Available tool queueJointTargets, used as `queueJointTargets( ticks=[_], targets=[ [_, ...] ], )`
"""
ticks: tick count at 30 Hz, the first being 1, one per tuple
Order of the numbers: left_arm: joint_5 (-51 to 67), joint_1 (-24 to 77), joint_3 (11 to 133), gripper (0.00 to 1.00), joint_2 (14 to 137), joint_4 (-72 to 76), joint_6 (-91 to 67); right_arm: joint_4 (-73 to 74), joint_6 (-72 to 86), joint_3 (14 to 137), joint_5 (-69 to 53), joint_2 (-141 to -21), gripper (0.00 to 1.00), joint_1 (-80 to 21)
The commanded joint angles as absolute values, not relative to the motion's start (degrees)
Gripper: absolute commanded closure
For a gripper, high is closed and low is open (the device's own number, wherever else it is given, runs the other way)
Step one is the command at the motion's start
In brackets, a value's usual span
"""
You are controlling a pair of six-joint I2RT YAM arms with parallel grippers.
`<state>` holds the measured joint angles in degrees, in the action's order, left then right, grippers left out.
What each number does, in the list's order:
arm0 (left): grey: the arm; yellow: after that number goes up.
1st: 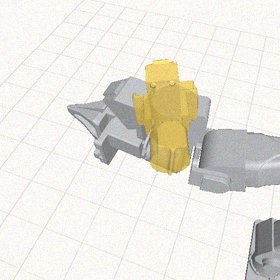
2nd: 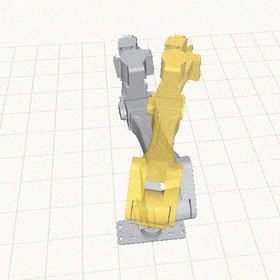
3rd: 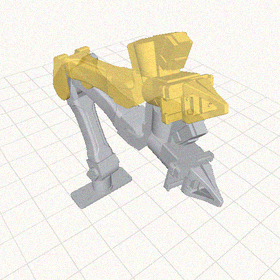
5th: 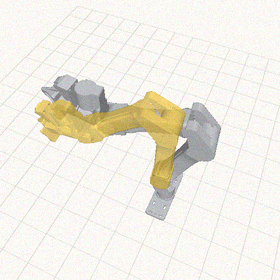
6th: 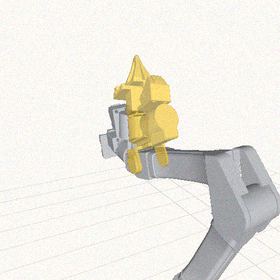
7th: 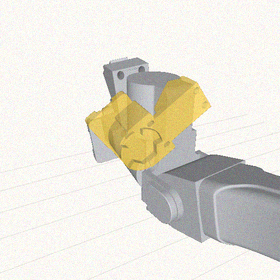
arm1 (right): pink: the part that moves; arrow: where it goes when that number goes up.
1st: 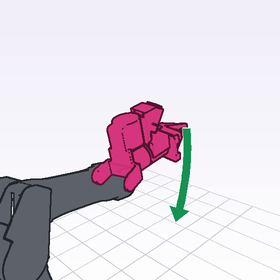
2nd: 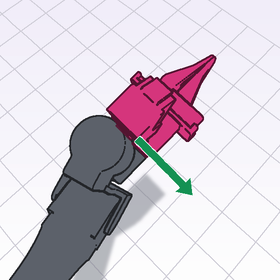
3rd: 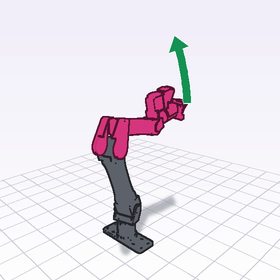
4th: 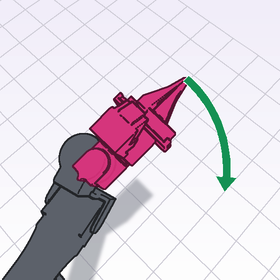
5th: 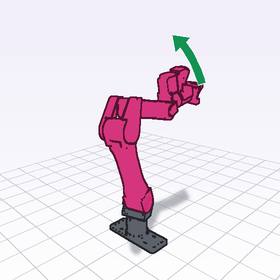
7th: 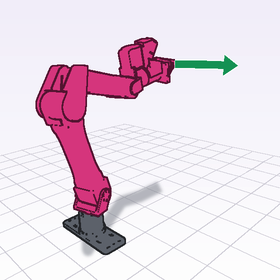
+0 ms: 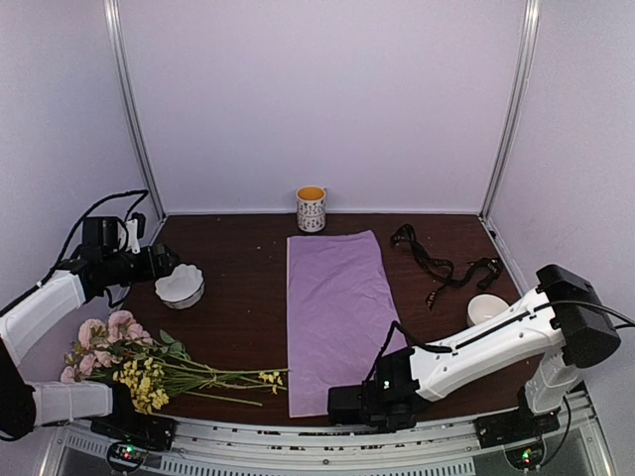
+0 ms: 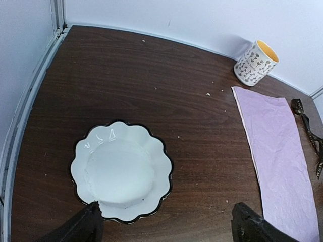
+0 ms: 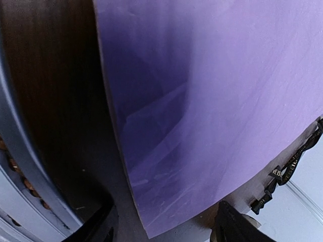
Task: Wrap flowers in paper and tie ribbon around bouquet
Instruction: Pick up the corner of the folded wrapping paper from the center of the board.
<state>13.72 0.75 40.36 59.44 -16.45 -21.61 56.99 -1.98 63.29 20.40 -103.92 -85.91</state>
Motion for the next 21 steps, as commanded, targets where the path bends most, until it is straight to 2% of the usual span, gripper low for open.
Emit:
queueJointTargets(
  ticks=[1,3,8,21],
  targets=[
    [13.93,1.03,40.12,0.09,58.70,-13.97,-21.71,56.41,-2.50,61.51,25.73,-102.37,0.38,-86.13],
    [14.18,1.04,40.21,0.09,58.86,-13.97,-21.71,56.60,-2.21,61.61,27.35,-101.69,0.42,-86.13],
    [13.95,1.05,40.30,0.09,59.26,-13.97,-21.58,56.16,-2.09,62.02,28.97,-99.63,0.46,-86.13],
    [15.16,1.05,40.55,0.10,59.56,-13.89,-21.62,49.87,0.09,60.27,33.33,-100.73,0.48,-85.96]
  ],
)
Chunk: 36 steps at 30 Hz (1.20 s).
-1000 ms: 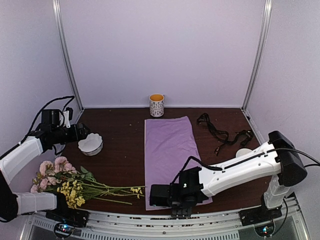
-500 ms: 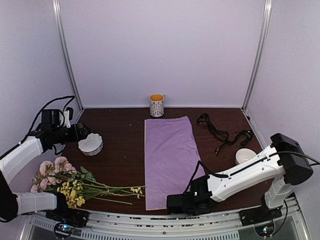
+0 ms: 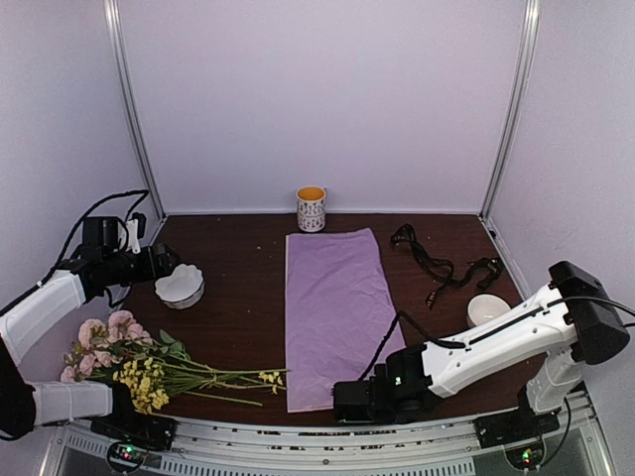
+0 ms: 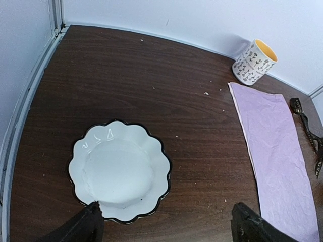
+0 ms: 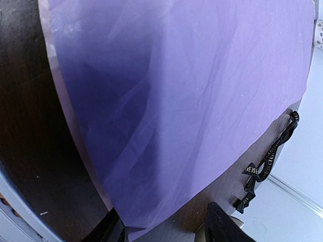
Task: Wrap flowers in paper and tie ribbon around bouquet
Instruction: Pick up the corner of the folded wrapping paper from the center of the board, then unfold the flattened wrapping paper at the center of the board.
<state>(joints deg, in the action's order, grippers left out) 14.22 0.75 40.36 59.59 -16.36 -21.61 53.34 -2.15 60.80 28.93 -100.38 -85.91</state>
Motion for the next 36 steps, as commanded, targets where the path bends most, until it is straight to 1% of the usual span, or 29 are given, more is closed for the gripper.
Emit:
queueJointTargets(
  ticks=[1,3,8,16,18,19,20,21,22,24,31,36],
  targets=[
    [15.08,1.05,40.48,0.10,59.44,-13.89,-21.58,49.31,0.76,60.36,34.91,-100.80,0.48,-85.96],
    [14.79,1.05,40.35,0.10,59.22,-13.88,-21.45,48.22,2.10,60.46,37.46,-100.88,0.48,-85.96],
    [15.28,1.05,40.44,0.10,59.24,-13.88,-21.45,42.97,2.89,59.28,38.83,-101.58,0.48,-86.05],
    [15.59,1.05,40.43,0.10,59.06,-13.89,-21.36,40.32,3.05,59.55,41.72,-105.64,0.48,-86.04],
    [15.66,1.05,40.47,0.10,59.02,-13.89,-21.35,40.00,3.73,60.35,41.74,-105.92,0.54,-86.04],
    [15.58,1.05,40.48,0.10,58.97,-13.89,-21.28,40.16,4.11,60.89,41.87,-105.91,0.61,-86.04],
    [15.49,1.05,40.36,0.10,58.97,-13.89,-21.15,40.88,4.86,61.62,42.30,-105.75,0.72,-86.04],
    [15.47,1.02,40.30,0.11,58.97,-13.80,-21.10,41.78,5.82,62.67,42.95,-105.49,0.78,-86.04],
    [15.39,1.05,40.27,0.11,58.97,-13.80,-21.09,42.59,6.55,63.75,43.35,-104.89,0.87,-86.09],
    [15.46,1.01,40.37,0.11,59.05,-13.80,-21.14,43.51,7.43,66.00,42.71,-103.43,1.00,-85.83],
    [14.79,1.05,40.26,0.13,58.67,-13.80,-20.75,46.45,12.94,72.62,41.19,-97.13,1.00,-82.27],
    [14.48,1.05,40.31,0.13,58.34,-13.80,-20.53,40.21,17.02,72.18,31.72,-88.38,1.00,-77.04]
  ],
)
